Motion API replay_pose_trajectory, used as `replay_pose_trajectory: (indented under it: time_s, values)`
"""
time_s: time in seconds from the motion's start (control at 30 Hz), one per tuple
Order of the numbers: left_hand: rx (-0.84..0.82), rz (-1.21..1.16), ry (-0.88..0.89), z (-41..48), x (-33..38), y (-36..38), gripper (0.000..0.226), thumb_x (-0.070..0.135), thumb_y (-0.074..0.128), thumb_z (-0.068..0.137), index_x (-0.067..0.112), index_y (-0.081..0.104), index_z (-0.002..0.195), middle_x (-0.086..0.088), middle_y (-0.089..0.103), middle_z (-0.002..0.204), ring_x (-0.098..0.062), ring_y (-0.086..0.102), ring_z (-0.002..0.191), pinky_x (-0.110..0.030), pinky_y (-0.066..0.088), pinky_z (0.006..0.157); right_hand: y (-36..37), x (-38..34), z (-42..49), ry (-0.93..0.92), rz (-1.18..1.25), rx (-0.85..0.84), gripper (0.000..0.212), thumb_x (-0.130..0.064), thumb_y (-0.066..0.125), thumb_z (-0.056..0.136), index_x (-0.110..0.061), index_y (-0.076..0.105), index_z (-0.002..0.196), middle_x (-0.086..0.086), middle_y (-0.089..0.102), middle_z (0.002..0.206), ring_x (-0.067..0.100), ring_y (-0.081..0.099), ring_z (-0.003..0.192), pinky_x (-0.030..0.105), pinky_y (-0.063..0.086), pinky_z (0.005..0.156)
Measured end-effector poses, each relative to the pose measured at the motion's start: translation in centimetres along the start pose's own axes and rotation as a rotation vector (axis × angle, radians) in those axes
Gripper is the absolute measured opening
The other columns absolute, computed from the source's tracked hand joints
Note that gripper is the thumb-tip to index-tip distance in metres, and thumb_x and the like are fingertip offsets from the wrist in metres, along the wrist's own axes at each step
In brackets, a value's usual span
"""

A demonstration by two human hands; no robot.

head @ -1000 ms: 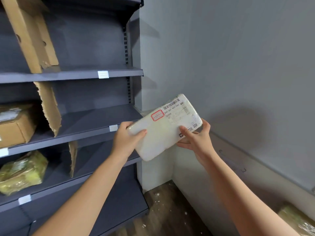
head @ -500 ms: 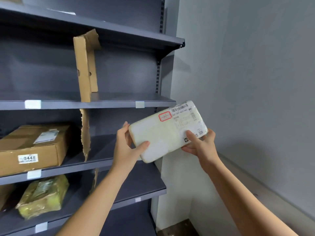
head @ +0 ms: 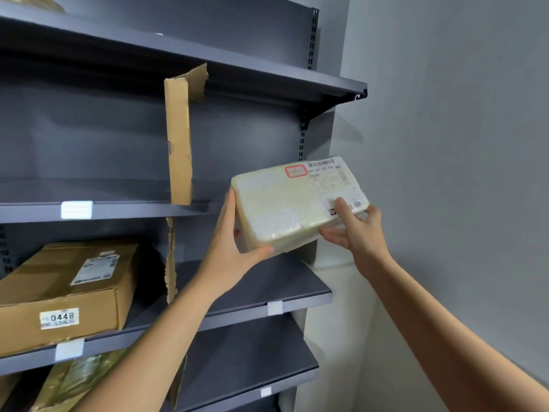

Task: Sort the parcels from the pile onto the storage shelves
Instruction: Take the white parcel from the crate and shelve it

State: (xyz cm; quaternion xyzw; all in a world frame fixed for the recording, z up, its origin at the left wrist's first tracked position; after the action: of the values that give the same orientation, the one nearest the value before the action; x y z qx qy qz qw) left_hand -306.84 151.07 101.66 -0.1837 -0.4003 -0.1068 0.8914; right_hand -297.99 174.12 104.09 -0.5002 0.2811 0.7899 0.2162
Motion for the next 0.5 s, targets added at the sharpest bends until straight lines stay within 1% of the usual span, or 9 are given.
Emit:
replay_pose_trajectory:
  time_s: [0.07,0.1,0.13,0.2,0.3,0.33,0.37,0.43,0.5]
  values:
    - [0.046,0.017,0.021,1.6,0.2,-0.8,0.114,0.014,0.081,0.078,0.043,0.001,0.154,0.023,0.016,0.16,0.001,0.024,0.143,-0.011,0.023,0.104,1.0,-0.4,1.4,-0.033,-0.009,-0.006,0.051,-0.034,0.066,0.093,-0.015,0.032,0.127,0.012,0.059,0.12,0.035,0.074,0.08,0.034,0.062,0.066]
    - [0.068,0.017,0.023,2.5,0.1,-1.1,0.112,0.014,0.08,0.079,0.043,0.003,0.155,0.023,0.018,0.159,0.001,0.025,0.141,-0.009,0.024,0.102,1.4,-0.6,2.2,-0.049,-0.012,-0.008,0.049,-0.035,0.065,0.094,-0.016,0.033,0.126,0.013,0.058,0.121,0.035,0.074,0.081,0.033,0.062,0.066]
    - [0.086,0.009,0.024,3.3,0.1,-1.4,0.11,0.015,0.08,0.079,0.043,0.006,0.155,0.023,0.02,0.159,0.001,0.027,0.141,-0.011,0.026,0.103,1.8,-0.8,3.0,-0.059,-0.019,-0.012,0.049,-0.038,0.064,0.094,-0.016,0.033,0.126,0.014,0.058,0.122,0.035,0.074,0.083,0.033,0.062,0.067]
    - [0.101,-0.004,0.038,5.1,0.0,-1.8,0.104,0.017,0.079,0.081,0.042,0.01,0.155,0.022,0.024,0.158,-0.003,0.031,0.141,-0.021,0.031,0.109,2.3,-0.8,4.6,-0.064,-0.041,-0.02,0.055,-0.043,0.062,0.094,-0.016,0.033,0.132,0.013,0.059,0.122,0.032,0.074,0.082,0.034,0.062,0.071]
    - [0.099,0.006,0.066,7.8,-0.3,-2.0,0.095,0.022,0.077,0.083,0.037,0.017,0.155,0.018,0.029,0.157,-0.003,0.032,0.141,-0.032,0.033,0.115,2.9,-0.6,7.1,-0.072,-0.089,-0.035,0.06,-0.049,0.057,0.095,-0.019,0.031,0.14,-0.001,0.059,0.114,0.022,0.075,0.075,0.036,0.06,0.082]
    - [0.106,0.008,0.066,8.9,-0.4,-2.1,0.09,0.026,0.075,0.084,0.035,0.02,0.155,0.015,0.031,0.156,-0.004,0.034,0.14,-0.036,0.034,0.116,3.0,-0.6,7.9,-0.085,-0.113,-0.041,0.057,-0.048,0.055,0.096,-0.021,0.031,0.14,-0.005,0.056,0.113,0.02,0.075,0.075,0.036,0.06,0.081]
    - [0.124,0.015,0.059,9.9,-0.7,-2.1,0.085,0.031,0.073,0.086,0.034,0.023,0.154,0.013,0.034,0.154,-0.006,0.037,0.138,-0.04,0.036,0.115,3.0,-0.6,8.7,-0.103,-0.138,-0.048,0.054,-0.046,0.053,0.098,-0.021,0.032,0.141,-0.005,0.055,0.114,0.02,0.075,0.075,0.034,0.06,0.077]
    - [0.185,0.044,0.041,11.9,-1.1,-2.3,0.075,0.037,0.068,0.087,0.032,0.03,0.151,0.009,0.041,0.15,-0.009,0.043,0.134,-0.045,0.039,0.112,3.1,-0.6,10.4,-0.147,-0.204,-0.066,0.051,-0.039,0.051,0.1,-0.022,0.033,0.144,0.003,0.056,0.12,0.02,0.073,0.08,0.031,0.06,0.069]
    - [0.252,0.068,0.03,13.6,-1.5,-2.3,0.069,0.034,0.068,0.087,0.028,0.036,0.147,0.005,0.045,0.146,-0.011,0.048,0.13,-0.046,0.043,0.109,3.4,-0.4,12.2,-0.195,-0.29,-0.097,0.05,-0.028,0.052,0.1,-0.024,0.033,0.146,0.006,0.057,0.115,0.019,0.069,0.08,0.028,0.059,0.066]
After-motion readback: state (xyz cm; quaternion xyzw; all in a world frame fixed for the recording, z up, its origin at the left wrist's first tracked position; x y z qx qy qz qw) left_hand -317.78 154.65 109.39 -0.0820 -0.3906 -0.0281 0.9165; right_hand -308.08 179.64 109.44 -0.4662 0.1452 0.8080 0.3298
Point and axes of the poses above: each hand's wrist, its own z-axis towards the middle knuckle, its own y-axis out of the palm, x = y × z, the point moved 6 cm from there along z, towards the middle knuckle
